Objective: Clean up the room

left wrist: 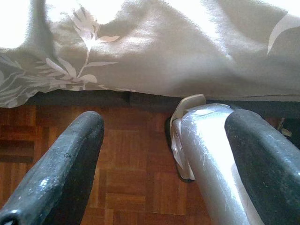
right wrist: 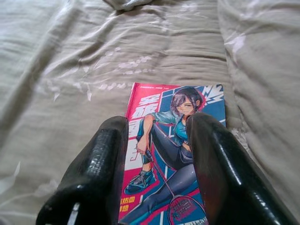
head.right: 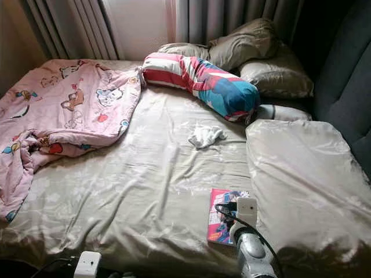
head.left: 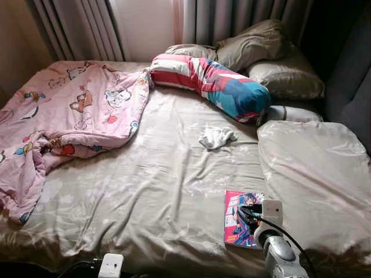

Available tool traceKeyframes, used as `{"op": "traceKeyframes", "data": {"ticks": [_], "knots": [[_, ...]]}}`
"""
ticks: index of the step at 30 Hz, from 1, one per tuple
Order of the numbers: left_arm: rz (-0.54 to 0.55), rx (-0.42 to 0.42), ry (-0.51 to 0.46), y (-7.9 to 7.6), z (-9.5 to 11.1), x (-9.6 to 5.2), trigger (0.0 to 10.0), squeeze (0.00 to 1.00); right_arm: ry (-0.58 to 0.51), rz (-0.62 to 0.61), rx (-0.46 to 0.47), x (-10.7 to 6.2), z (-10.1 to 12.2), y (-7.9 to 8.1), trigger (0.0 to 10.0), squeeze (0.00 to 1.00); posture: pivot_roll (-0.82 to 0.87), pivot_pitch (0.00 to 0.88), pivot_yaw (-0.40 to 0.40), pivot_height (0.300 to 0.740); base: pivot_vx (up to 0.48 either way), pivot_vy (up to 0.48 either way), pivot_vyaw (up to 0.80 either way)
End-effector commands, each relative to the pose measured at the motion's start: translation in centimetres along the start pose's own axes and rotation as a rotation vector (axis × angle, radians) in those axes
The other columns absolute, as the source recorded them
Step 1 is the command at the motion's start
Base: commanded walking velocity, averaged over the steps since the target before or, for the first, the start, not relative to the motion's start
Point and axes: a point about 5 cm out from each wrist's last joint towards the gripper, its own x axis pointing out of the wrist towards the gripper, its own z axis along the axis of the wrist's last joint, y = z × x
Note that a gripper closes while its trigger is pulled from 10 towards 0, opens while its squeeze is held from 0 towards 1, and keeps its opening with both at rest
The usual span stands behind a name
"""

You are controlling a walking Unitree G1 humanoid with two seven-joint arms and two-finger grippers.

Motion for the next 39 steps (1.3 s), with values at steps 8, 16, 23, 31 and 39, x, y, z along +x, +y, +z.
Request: {"op": "traceKeyframes", "data": {"ticks": [8,16,23,31,39], "knots": [[0.001,-0.011,0.037,-0.2,-1.1,-0.3,10.0,0.00,0.084,0.004,-0.006,-0.9,-2.4,-0.1,10.0,0.00,-0.01,0.141,0.021,0.740,0.000,0.000,0.00],[0.002,-0.017,0.039,-0.2,-1.1,-0.2,10.0,0.00,0.141,-0.013,-0.008,-1.7,-4.1,-0.5,10.0,0.00,-0.02,0.113,0.018,0.740,0.000,0.000,0.00],[0.005,-0.049,0.039,-0.4,-0.8,-0.1,10.0,0.00,0.219,-0.067,-0.010,-3.2,-6.7,-1.5,10.0,0.00,-0.03,0.070,0.014,0.740,0.000,0.000,0.00],[0.024,-0.069,0.042,-0.2,-0.2,0.2,10.0,0.00,0.393,-0.190,0.055,-6.1,-10.8,-3.3,10.0,0.00,-0.04,0.017,0.018,0.740,0.000,0.000,0.00],[0.046,-0.100,0.046,0.3,0.2,0.3,10.0,0.00,0.470,-0.211,0.093,-7.5,-12.6,-3.5,10.0,0.00,-0.06,0.000,0.032,0.740,0.000,0.000,0.00]]}}
